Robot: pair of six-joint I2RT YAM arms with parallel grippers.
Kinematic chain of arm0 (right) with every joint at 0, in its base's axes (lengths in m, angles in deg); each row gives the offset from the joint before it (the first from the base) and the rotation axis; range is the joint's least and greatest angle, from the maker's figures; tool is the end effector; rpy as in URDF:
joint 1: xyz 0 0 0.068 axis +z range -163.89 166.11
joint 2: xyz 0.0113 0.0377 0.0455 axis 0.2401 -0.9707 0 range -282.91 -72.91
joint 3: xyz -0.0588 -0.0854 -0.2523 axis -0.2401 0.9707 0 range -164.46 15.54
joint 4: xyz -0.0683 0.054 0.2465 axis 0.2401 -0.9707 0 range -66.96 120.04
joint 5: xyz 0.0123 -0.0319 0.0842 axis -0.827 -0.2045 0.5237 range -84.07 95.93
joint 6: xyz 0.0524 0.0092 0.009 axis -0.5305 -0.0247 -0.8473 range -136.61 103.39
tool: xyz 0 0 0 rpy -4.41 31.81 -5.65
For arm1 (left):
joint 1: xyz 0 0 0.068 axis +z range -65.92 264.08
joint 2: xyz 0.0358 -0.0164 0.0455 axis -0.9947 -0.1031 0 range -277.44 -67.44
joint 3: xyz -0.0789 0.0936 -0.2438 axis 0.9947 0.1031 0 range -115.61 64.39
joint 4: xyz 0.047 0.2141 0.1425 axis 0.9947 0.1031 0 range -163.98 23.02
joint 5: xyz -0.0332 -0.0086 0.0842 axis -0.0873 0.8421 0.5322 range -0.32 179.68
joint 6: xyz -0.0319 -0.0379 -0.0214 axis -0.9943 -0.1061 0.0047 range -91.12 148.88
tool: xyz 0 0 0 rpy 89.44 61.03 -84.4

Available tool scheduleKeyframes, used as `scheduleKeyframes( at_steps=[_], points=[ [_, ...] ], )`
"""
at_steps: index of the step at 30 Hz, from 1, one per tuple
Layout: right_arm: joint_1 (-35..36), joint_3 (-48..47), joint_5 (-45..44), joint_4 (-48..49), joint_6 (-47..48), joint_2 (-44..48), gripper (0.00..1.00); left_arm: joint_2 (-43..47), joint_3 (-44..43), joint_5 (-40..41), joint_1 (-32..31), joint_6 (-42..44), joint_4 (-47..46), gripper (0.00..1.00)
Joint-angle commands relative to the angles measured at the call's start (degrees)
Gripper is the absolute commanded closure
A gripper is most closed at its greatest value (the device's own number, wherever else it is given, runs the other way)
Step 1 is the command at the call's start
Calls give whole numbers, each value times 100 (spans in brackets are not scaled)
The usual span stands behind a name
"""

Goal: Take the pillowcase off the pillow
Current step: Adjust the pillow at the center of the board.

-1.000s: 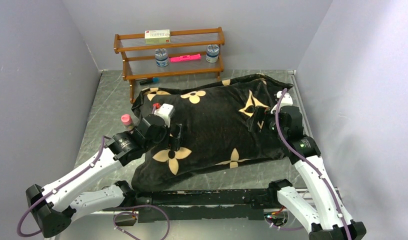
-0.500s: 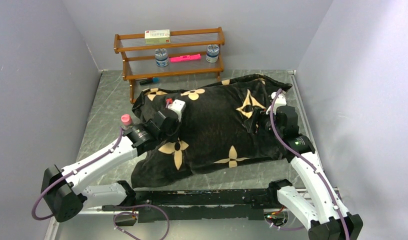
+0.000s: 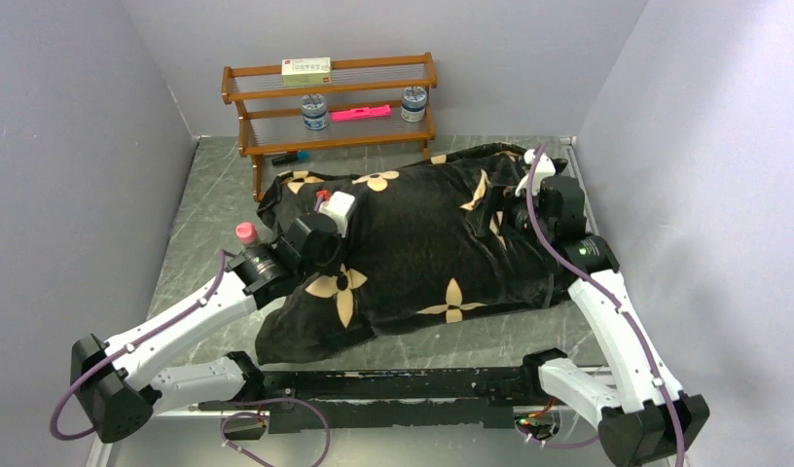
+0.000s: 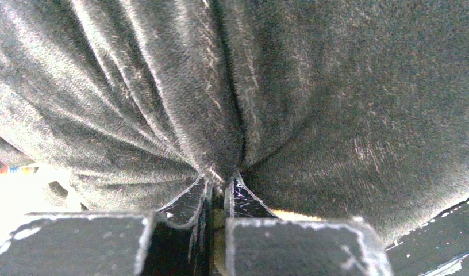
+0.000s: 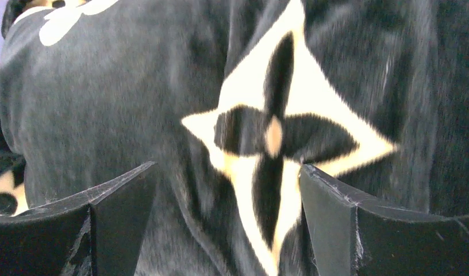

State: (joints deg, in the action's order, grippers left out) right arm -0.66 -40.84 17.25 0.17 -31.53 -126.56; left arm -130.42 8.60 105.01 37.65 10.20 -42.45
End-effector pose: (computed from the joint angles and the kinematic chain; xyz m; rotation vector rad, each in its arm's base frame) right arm 0.1953 0.0532 0.3480 -0.0948 2.0705 0.5065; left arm 0.1689 -0.1639 0.3097 0.3956 2.2026 -0.3234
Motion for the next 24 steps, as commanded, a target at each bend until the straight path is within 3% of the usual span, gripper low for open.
scheduleKeyframes(
  at_steps=[1, 9, 13, 16, 20, 24],
  points=[
    [30, -695, -22, 214, 193, -515, 4, 418, 359, -111, -15, -270, -351, 95],
    [30, -1085, -395, -32, 381, -1342, 0, 553, 604, -228, -10, -334, -601, 95],
    [46, -617, 101, 267, 215, -1547, 0, 561, 578, -73, -15, -299, -606, 95],
    [137, -234, 365, 568, 43, -1624, 8, 647, 534, 60, -14, -280, -645, 95],
    [309, -67, 510, 534, 142, -1651, 45, 675, 306, 215, -15, -139, -659, 95],
    [372, -26, 677, 438, 199, -1218, 99, 681, -65, 358, -15, 261, -784, 95]
  ],
)
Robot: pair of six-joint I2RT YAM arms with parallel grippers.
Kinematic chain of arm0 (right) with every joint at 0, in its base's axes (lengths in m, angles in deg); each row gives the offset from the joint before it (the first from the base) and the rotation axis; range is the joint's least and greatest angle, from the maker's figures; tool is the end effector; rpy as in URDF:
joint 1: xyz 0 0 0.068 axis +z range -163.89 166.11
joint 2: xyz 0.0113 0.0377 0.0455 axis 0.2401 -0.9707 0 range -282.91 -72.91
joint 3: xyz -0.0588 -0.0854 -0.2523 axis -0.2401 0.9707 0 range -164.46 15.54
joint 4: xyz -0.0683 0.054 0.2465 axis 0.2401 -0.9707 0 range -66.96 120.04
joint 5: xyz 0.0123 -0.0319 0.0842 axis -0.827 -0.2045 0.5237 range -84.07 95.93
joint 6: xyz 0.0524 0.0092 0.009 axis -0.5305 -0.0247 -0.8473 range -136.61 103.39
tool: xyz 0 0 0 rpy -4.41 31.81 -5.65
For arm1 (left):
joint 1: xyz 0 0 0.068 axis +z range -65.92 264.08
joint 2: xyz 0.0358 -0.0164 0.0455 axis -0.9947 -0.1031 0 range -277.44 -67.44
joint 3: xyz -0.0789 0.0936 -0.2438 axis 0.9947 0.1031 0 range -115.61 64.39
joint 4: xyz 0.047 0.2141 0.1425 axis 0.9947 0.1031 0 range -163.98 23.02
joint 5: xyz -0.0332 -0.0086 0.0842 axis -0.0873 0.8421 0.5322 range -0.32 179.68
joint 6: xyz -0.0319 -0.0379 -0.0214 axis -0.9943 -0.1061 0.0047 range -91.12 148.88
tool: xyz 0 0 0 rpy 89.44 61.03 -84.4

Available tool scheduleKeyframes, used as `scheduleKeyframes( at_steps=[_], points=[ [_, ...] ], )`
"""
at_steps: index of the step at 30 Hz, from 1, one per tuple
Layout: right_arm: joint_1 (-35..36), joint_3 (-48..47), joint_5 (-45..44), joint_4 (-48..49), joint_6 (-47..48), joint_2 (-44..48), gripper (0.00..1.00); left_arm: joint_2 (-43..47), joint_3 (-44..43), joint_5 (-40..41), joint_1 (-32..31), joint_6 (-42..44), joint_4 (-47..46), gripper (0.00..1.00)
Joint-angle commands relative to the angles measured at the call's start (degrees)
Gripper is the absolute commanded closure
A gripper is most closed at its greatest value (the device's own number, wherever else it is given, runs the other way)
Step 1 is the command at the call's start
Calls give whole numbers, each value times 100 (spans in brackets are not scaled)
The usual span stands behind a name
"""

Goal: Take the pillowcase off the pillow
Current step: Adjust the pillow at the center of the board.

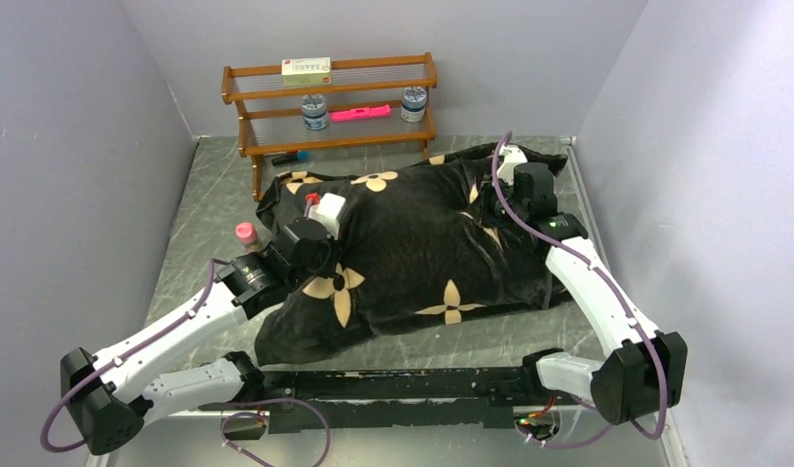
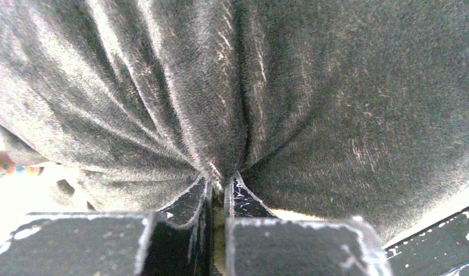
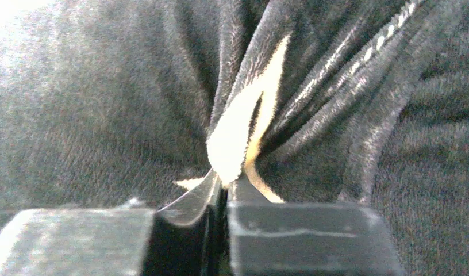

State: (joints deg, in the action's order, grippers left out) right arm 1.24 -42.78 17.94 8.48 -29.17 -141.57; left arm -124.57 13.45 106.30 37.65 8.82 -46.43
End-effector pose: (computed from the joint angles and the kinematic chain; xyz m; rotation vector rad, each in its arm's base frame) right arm 0.2569 0.0772 0.3169 -0.1740 2.1491 0.5060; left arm 0.1567 -0.1499 0.3083 0.3268 2.1296 -0.3671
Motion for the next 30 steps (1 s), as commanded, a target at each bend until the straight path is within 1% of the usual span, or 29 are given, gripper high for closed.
scheduleKeyframes(
  at_steps=[1, 6, 13, 16, 20, 22, 24, 27, 30],
  points=[
    [191, 157, 680, -464, -23, 393, 100, 85, -695, 267, -15, 492, -405, 95],
    [198, 122, 1022, -848, 36, 1070, 100, -131, -1557, 389, -12, 1013, -544, 95],
    [199, 14, 1610, -1250, 184, 1782, 100, -957, -2779, 471, -10, 1481, -558, 95],
    [195, -3, 1974, -1229, 229, 1977, 100, -1319, -3212, 543, -15, 1625, -591, 95],
    [207, 61, 2668, -1138, 258, 1966, 100, -1751, -3764, 764, -15, 1738, -341, 95],
    [205, 175, 3050, -939, 158, 1975, 100, -1849, -3844, 938, -15, 1732, -192, 95],
    [200, 314, 3134, -656, 33, 2019, 100, -1844, -3683, 1128, -15, 1652, -116, 95],
    [204, 378, 2905, -560, -30, 2004, 100, -1740, -3240, 1225, -9, 1431, -37, 95],
    [201, 311, 2494, -570, -9, 1934, 100, -1543, -2824, 923, -11, 1124, -120, 95]
  ],
)
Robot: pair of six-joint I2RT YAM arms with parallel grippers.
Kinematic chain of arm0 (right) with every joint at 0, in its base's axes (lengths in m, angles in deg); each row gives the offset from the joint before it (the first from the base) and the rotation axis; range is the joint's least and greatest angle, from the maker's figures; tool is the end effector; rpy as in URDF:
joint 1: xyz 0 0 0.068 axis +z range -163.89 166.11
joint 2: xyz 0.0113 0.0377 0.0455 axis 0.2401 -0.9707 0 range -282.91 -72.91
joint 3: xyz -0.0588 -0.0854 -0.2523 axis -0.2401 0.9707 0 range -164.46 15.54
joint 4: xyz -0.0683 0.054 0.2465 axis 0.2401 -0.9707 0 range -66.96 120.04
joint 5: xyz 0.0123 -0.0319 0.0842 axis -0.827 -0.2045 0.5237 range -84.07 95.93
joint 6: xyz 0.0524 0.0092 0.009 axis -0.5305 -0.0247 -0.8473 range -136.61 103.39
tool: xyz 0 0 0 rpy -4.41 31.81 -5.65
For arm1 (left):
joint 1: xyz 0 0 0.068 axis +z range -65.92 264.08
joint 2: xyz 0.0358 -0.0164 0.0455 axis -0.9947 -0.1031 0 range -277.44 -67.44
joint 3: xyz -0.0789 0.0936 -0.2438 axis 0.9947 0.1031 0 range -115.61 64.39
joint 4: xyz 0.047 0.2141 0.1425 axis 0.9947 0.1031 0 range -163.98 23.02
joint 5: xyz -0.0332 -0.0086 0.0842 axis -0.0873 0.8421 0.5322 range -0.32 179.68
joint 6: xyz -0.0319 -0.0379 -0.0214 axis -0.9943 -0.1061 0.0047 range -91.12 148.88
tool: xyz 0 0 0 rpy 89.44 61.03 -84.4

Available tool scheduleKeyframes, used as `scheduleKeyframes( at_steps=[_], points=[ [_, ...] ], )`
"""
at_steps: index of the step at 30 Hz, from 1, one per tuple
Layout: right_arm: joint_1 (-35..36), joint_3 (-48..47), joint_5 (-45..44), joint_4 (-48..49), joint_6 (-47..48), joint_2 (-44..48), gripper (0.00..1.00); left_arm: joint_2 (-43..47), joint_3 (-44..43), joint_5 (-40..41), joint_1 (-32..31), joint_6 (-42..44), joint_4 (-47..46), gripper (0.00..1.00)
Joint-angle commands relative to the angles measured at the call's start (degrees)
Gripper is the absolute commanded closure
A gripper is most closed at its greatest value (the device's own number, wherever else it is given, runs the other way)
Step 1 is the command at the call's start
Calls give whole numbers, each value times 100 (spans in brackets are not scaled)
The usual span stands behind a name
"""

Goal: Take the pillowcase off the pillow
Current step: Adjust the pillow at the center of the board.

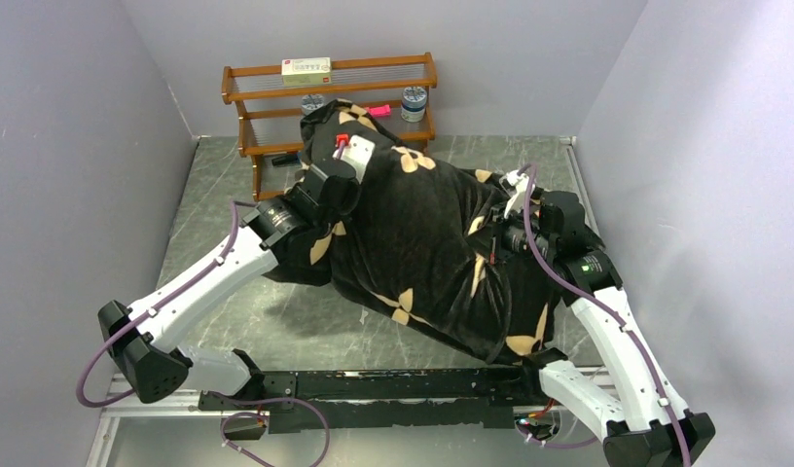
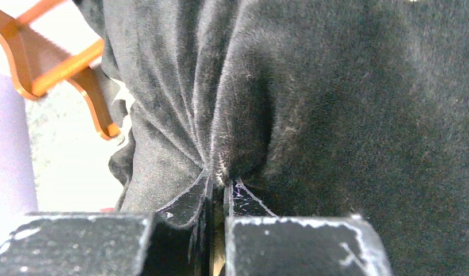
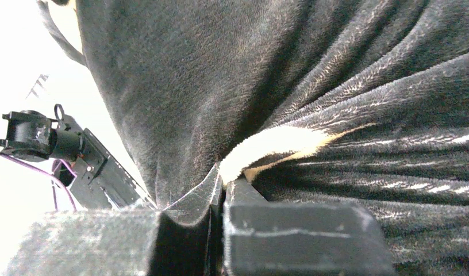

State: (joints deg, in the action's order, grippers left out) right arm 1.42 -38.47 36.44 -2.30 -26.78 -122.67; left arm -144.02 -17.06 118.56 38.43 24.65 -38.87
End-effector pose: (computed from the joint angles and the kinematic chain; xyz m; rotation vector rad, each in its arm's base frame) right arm 0.1704 0.0655 0.3437 -0.4291 2.0431 0.8206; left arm 0.2140 -0.1943 0.3978 0.4319 1.9811 -0.0175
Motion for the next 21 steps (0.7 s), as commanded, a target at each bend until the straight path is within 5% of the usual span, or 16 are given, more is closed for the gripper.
scheduleKeyframes(
  at_steps=[1, 9, 21],
  points=[
    [180, -159, 477, 493, -226, 31, 100, 457, 332, -473, -88, -588, -872, 95],
    [178, -517, -873, 448, -103, 71, 100, 989, 905, -1615, -91, -1490, -804, 95],
    [182, -377, -101, 602, -76, -99, 100, 1176, 1397, -496, 47, -1261, -579, 95]
  ],
)
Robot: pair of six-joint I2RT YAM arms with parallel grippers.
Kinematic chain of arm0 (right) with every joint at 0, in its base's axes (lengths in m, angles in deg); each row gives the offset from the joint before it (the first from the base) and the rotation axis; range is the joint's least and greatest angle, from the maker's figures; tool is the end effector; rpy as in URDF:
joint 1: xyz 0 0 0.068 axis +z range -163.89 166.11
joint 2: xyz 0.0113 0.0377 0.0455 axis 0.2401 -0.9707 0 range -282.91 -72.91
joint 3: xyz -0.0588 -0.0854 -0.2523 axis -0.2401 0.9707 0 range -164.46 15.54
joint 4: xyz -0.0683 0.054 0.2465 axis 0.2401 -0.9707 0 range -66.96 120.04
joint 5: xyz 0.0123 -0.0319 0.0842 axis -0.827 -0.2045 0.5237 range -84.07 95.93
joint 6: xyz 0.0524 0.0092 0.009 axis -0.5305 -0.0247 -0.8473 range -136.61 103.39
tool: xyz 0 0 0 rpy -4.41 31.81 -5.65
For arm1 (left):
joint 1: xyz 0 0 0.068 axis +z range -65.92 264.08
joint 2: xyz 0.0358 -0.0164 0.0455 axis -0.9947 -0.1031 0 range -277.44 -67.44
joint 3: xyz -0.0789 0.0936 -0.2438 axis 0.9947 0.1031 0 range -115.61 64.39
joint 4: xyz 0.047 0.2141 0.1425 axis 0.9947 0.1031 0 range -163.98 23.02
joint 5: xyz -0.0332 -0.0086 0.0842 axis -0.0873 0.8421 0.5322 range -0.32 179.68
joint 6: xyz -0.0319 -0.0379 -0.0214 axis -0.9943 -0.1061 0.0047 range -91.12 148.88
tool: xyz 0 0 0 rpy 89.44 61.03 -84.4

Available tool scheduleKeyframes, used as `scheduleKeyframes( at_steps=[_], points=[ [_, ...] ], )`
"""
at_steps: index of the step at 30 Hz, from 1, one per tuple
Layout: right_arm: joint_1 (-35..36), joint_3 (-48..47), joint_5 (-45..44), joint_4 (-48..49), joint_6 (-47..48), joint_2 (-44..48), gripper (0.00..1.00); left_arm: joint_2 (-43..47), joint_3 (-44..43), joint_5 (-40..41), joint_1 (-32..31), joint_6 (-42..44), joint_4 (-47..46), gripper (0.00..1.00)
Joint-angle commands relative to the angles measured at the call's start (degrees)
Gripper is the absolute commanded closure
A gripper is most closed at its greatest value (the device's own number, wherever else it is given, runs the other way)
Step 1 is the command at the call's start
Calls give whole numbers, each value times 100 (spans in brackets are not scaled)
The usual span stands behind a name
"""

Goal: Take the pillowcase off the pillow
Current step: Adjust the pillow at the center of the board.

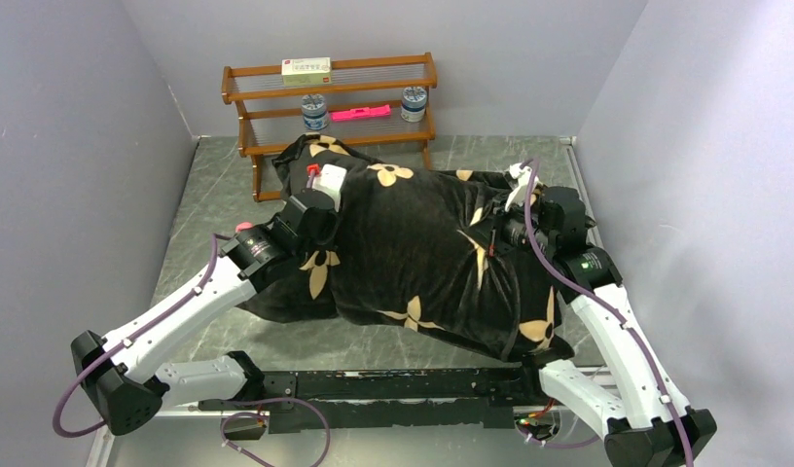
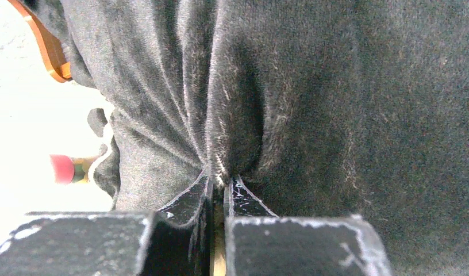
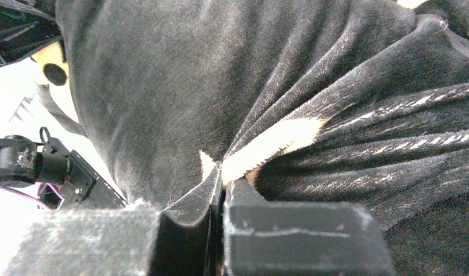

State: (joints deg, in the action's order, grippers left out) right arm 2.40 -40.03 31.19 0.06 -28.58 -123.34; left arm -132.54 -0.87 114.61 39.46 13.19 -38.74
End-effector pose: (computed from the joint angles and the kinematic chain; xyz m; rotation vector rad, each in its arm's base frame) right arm 0.1751 0.0671 0.3540 -0.3652 2.0074 0.7540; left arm 0.1818 -0.1583 0.3525 0.2923 2.1024 -0.1473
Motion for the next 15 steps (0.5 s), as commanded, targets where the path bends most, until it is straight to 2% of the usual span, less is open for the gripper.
scheduleKeyframes(
  at_steps=[1, 6, 9, 15],
  points=[
    [78, -230, 231, 261, 188, -50, 100, 11, -226, -145, -56, -78, -622, 95],
    [79, -348, -236, -122, 443, -54, 60, 185, 64, -416, -55, 264, -967, 95],
    [88, -500, -151, -186, 515, -124, 47, 370, 263, -248, -47, 415, -1123, 95],
    [78, -733, -313, -306, 636, -232, 23, 356, -10, 98, -15, 686, -1077, 95]
  ],
)
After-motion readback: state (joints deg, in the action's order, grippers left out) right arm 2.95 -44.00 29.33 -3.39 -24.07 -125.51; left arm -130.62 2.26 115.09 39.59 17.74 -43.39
